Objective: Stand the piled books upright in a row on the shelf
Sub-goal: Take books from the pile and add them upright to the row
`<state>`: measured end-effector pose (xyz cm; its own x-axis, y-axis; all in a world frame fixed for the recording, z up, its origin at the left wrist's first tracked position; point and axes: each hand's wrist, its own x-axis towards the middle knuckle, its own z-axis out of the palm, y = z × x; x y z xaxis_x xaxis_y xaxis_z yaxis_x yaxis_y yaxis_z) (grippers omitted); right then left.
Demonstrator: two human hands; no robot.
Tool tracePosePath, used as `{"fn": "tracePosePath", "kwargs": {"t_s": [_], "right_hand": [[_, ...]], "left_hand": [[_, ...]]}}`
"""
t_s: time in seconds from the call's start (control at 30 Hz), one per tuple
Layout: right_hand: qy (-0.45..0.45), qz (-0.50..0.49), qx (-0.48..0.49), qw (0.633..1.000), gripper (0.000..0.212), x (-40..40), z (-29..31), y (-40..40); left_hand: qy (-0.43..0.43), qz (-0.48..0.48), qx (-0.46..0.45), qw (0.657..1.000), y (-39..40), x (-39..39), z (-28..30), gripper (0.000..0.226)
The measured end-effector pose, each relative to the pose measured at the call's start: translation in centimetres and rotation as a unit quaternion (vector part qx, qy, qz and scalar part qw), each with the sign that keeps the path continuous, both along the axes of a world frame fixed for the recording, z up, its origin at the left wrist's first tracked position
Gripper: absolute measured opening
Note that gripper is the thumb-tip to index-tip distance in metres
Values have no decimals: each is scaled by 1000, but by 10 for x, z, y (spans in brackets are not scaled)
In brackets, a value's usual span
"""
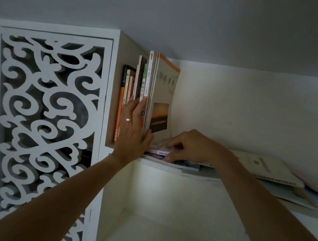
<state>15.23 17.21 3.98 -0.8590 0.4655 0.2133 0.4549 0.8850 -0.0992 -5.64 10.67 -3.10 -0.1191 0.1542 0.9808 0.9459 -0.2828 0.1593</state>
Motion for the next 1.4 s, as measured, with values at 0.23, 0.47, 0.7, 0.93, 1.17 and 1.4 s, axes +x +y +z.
{"fn": "tracePosePath", "kwargs": {"t_s": [0.23,0.47,0.7,0.93,1.17,1.4], "right_hand": [[-5,-37,196,980,28,24,10,-8],[168,-57,244,953,18,65,24,18],[430,-137,247,858,24,57,32,16],[275,-106,382,876,30,22,27,-9],[304,-188,197,913,53,-3,15,-29],[381,-184,121,898,33,-12,-5,-46]], "left_hand": [[17,55,-29,998,-1,8,1,50],[23,90,-20,995,1,9,-1,46],[31,64,-15,997,-2,11,-3,33],[26,61,-37,997,-3,9,-2,38],[27,48,-35,998,-2,8,-5,35],[31,32,-7,999,-2,8,-6,28]]}}
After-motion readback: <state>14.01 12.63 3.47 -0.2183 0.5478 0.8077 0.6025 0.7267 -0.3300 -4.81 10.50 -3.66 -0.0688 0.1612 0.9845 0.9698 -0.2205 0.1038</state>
